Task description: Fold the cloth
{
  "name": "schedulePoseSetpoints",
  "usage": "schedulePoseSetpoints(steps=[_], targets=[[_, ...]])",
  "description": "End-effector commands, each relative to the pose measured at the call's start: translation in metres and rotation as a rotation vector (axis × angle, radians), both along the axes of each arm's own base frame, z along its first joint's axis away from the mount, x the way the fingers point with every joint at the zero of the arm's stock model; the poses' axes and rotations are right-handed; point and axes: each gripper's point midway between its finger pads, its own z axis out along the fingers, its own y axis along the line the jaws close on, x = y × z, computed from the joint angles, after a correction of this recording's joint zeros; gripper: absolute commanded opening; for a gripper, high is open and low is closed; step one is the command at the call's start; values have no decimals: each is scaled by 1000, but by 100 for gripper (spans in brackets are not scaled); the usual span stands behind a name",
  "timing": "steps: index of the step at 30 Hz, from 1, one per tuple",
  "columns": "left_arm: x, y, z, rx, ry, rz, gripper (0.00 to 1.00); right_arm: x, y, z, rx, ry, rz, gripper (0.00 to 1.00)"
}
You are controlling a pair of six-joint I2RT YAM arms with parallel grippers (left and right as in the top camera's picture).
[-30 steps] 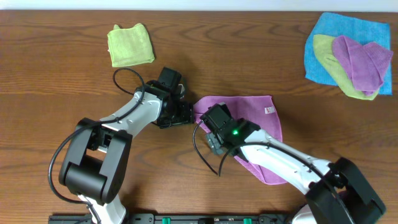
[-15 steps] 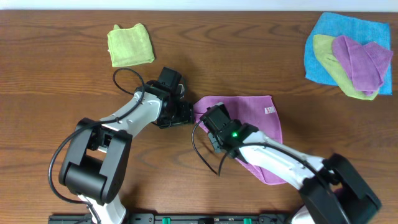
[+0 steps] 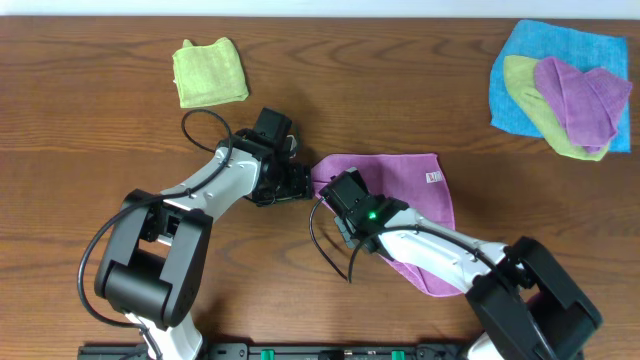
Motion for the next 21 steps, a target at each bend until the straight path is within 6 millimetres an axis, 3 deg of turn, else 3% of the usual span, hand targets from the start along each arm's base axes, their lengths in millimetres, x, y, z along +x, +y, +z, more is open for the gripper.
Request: schedulePoseSetpoints(steps=[1,7,12,16,21], targets=[[-5,10,-12,46,22,3,73,2,-4,3,-43,-15,22,14],[-5,10,-12,47,21,3,72,4,3,28,-24,-32,34,8],[-3,13,-12,62,15,7,72,-8,16,48,14,-29,79,3],[-1,20,-14,98,2,15,95,-26,35,55,66,0,146,4],[-1,20,-14,98,1,14,95,-38,44,54,52,4,192,5]])
